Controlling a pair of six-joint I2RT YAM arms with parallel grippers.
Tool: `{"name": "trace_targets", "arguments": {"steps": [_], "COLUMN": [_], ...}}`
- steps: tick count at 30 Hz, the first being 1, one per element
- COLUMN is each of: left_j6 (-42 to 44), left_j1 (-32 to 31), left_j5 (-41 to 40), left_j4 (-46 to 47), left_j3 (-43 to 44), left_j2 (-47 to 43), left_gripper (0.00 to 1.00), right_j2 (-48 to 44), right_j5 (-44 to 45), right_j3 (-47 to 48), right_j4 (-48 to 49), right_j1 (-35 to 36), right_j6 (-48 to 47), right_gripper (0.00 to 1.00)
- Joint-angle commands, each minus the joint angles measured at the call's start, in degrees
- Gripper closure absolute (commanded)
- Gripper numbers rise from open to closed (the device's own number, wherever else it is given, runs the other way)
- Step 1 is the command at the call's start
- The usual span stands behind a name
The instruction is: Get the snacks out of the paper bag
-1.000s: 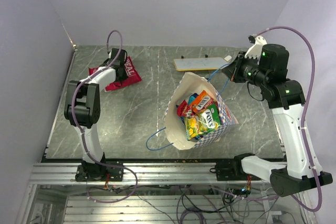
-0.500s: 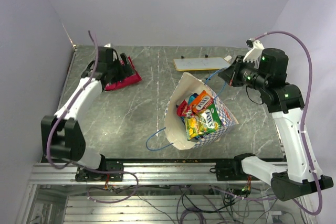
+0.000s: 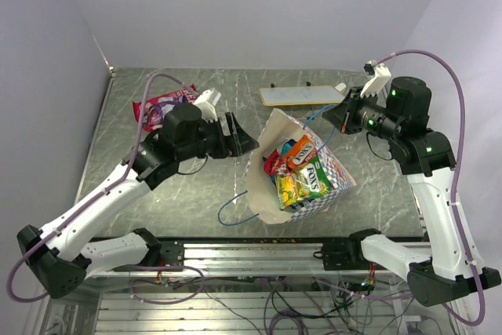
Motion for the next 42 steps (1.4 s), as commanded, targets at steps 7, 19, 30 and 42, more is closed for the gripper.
{"name": "trace_targets", "arguments": {"steps": [7,19,30,42], "left_j6": [18.7,28.72,24.68,18.47], "left_j1": [-20.85,-22.8,-27.85,-33.13], "left_j5": [-14.86,-10.16,-12.83,-21.02], "left_j4": [3.04,15.04,17.94,12.46], "left_j3": [0.58,-5.66,-6.75,-2.99], "left_j2": [3.22,14.7,23.95,31.65], "left_gripper": [0.18,0.34,0.23,0.01], "right_j2": [1.51,3.76,5.64,5.66], "right_j5": [6.75,14.34,13.77,14.18], "right_j3": [2.53,9.46,10.29,10.21], "right_j4": [1.28,-3.91,-5.29,-5.94], "right_j1": [0.16,0.18,0.16,0.18], "right_j6": [-0.73,3.56,4.04,0.71], "right_gripper": [1.0,1.0,1.0,1.0]}}
